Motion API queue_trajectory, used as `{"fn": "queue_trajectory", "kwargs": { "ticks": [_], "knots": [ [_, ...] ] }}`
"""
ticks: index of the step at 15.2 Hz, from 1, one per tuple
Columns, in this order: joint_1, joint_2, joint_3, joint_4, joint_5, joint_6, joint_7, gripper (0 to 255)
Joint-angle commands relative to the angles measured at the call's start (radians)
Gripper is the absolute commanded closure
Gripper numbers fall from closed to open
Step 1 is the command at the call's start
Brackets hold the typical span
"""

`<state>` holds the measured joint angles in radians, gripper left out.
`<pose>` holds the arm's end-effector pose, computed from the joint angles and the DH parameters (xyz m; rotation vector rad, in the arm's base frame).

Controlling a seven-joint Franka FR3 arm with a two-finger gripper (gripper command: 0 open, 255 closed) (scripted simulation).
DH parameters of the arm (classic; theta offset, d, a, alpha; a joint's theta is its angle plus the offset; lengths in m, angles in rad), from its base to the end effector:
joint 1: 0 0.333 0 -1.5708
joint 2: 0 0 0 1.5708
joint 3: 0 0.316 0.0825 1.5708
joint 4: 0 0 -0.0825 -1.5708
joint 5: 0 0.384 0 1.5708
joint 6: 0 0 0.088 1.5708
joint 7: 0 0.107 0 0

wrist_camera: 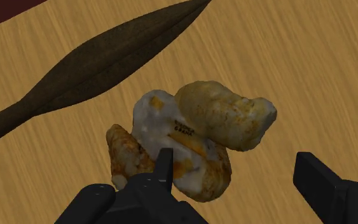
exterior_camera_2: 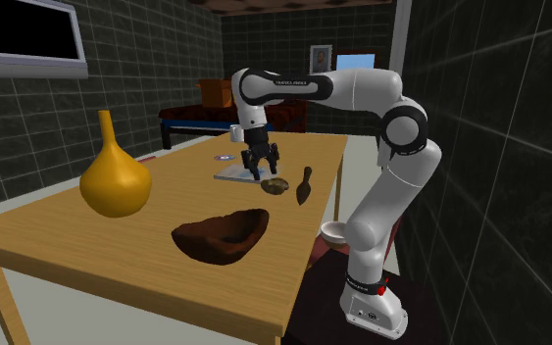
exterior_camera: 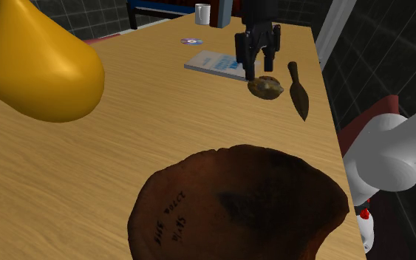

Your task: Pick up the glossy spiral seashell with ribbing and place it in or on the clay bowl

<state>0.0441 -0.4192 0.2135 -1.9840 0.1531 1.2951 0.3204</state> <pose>0.3675 0.1344 0.6089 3.0948 -0.1112 -0.4452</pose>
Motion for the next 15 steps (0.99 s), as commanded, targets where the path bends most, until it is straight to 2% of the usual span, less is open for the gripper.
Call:
{"fn": "queue_trajectory", "kwargs": {
  "ticks": [1, 7, 15],
  "knots": [
    [-0.028, 0.053, 0.018, 0.033, -0.057, -0.01, 0.08, 0],
    [-0.108, 0.205, 0.044, 0.143, -0.243, -0.086, 0.313, 0],
    [-0.109, 0.14, 0.031, -0.014, -0.235, 0.009, 0.302, 0]
  ]
}}
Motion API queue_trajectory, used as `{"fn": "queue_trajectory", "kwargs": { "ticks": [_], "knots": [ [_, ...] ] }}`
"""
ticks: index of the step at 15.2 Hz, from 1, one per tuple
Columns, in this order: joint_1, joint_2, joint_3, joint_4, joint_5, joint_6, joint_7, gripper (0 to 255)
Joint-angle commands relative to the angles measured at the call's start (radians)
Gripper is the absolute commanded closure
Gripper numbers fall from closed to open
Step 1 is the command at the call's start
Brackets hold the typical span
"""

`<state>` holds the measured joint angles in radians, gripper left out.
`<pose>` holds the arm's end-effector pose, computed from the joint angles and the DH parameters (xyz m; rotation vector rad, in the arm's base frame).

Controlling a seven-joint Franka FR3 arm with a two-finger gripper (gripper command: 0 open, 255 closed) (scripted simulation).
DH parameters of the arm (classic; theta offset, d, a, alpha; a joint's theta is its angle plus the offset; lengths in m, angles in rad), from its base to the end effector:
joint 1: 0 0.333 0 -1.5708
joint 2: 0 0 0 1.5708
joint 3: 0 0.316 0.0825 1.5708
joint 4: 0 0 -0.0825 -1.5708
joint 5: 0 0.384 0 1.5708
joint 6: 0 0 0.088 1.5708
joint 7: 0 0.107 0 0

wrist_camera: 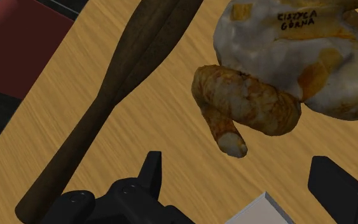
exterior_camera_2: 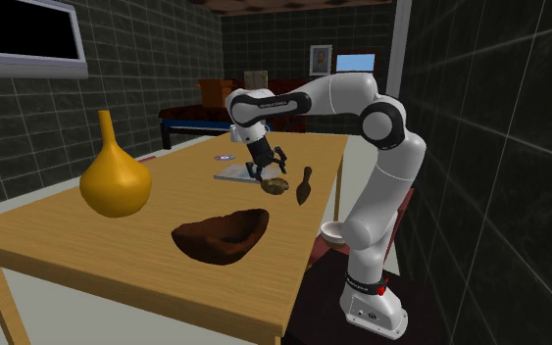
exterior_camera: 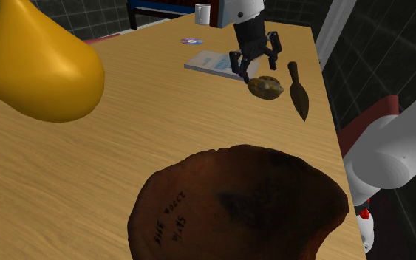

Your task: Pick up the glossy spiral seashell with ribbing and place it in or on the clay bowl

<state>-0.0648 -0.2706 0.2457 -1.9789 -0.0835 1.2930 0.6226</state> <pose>0.4189 0.0766 0.5526 2.7261 -0.6526 -0.4739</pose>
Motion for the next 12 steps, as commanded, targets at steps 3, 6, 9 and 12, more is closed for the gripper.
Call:
{"fn": "queue_trajectory", "kwargs": {
  "ticks": [3, 6, 9, 12],
  "knots": [
    [0.0, -0.008, -0.001, -0.018, 0.001, 0.011, 0.0, 0],
    [0.0, -0.008, -0.001, -0.018, 0.001, 0.011, 0.0, 0],
    [0.0, -0.008, -0.001, -0.018, 0.001, 0.011, 0.0, 255],
    [0.0, -0.008, -0.001, -0.018, 0.001, 0.011, 0.0, 255]
  ]
}}
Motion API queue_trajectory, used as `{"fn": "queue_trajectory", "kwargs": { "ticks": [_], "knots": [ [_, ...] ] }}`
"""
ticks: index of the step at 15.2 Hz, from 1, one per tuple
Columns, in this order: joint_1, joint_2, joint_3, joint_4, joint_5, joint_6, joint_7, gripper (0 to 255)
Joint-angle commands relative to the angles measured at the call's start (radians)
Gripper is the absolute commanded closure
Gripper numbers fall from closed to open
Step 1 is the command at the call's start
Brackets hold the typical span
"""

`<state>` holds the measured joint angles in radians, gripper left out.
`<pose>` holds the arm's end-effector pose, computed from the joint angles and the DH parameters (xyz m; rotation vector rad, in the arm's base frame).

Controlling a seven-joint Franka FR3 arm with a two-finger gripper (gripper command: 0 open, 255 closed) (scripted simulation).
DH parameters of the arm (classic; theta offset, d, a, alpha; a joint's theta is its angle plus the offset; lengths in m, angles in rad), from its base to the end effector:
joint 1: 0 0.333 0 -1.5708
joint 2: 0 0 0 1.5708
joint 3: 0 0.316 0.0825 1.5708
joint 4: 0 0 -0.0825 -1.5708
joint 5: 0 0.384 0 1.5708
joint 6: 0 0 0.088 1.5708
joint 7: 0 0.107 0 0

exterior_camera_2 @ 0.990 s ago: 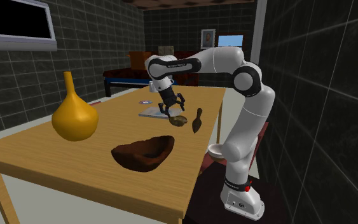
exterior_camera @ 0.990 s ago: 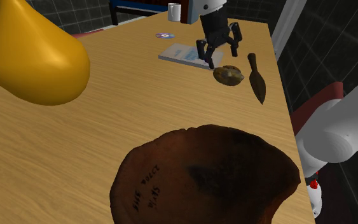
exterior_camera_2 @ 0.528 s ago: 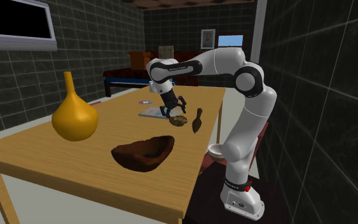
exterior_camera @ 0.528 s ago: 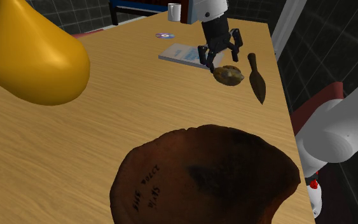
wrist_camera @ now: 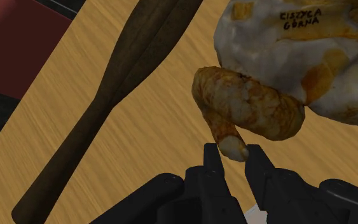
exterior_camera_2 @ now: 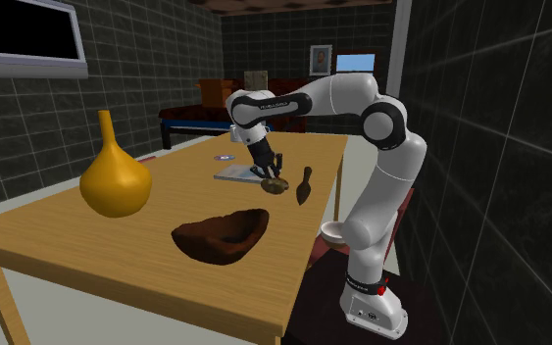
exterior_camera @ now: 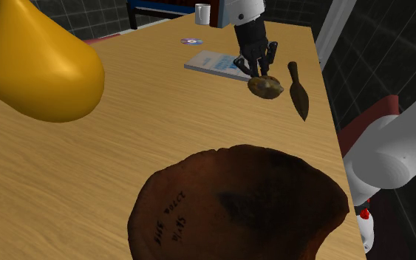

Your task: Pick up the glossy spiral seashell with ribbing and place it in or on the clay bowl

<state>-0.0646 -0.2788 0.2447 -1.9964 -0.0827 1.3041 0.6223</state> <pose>0.4168 0.0760 0.5489 2.7264 -0.6532 -0.4716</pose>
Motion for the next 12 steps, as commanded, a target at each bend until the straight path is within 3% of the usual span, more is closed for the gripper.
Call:
{"fn": "queue_trajectory", "kwargs": {
  "ticks": [1, 5, 12],
  "knots": [
    [0.0, 0.0, 0.0, -0.001, 0.0, 0.0, 0.0, 255],
    [0.0, 0.0, 0.0, -0.001, 0.0, 0.0, 0.0, 255],
    [-0.002, 0.012, 0.0, 0.105, -0.006, -0.094, -0.01, 255]
  ]
}}
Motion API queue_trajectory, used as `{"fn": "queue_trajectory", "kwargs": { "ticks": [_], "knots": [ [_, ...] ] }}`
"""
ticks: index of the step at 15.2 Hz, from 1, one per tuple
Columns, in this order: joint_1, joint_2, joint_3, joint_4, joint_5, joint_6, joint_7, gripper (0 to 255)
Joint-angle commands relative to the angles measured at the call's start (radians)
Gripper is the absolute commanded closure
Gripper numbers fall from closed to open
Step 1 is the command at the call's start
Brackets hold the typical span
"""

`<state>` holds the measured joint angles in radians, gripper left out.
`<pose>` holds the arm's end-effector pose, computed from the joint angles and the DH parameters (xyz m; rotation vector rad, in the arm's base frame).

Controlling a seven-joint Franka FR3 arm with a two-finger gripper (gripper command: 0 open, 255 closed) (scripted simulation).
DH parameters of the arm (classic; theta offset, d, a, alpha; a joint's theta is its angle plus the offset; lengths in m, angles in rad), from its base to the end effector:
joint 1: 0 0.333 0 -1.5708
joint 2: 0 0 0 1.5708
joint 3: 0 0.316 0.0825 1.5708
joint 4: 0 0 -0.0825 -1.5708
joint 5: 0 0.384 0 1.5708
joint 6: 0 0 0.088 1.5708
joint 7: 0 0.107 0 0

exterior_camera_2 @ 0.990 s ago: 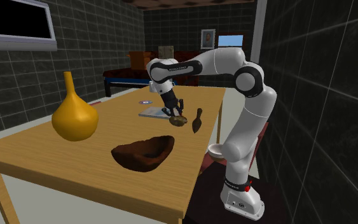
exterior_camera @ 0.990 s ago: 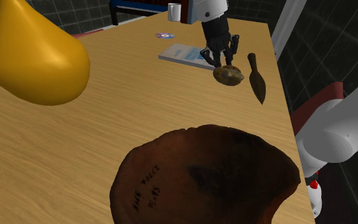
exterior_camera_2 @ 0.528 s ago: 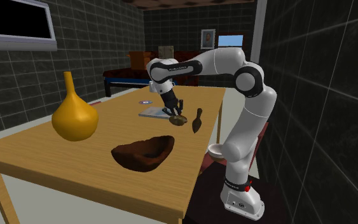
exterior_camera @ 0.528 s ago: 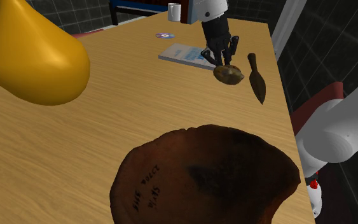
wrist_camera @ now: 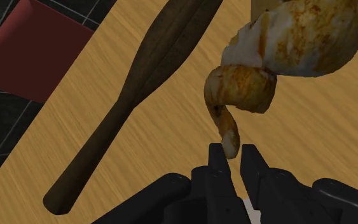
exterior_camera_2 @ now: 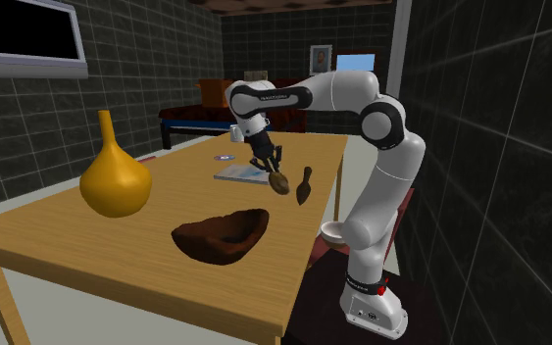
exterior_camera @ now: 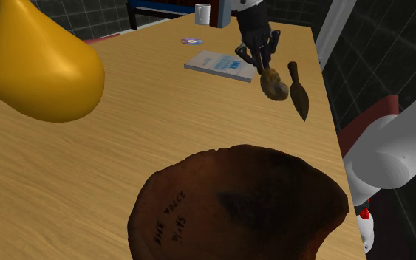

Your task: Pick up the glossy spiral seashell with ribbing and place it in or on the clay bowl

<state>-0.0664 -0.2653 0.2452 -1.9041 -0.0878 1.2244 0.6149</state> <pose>0.4180 0.0763 0.5799 2.7261 -0.6529 -0.4729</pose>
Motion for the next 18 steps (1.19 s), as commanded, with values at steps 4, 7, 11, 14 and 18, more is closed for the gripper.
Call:
{"fn": "queue_trajectory", "kwargs": {
  "ticks": [4, 7, 11, 14, 18],
  "knots": [
    [-0.002, 0.01, 0.0, 0.079, -0.005, -0.068, -0.007, 255],
    [-0.002, 0.022, 0.001, 0.131, -0.009, -0.11, -0.01, 255],
    [-0.003, 0.041, 0.004, 0.205, -0.015, -0.166, -0.015, 255],
    [-0.004, 0.058, 0.006, 0.265, -0.02, -0.209, -0.017, 255],
    [-0.004, 0.065, 0.007, 0.288, -0.023, -0.224, -0.019, 0]
  ]
}}
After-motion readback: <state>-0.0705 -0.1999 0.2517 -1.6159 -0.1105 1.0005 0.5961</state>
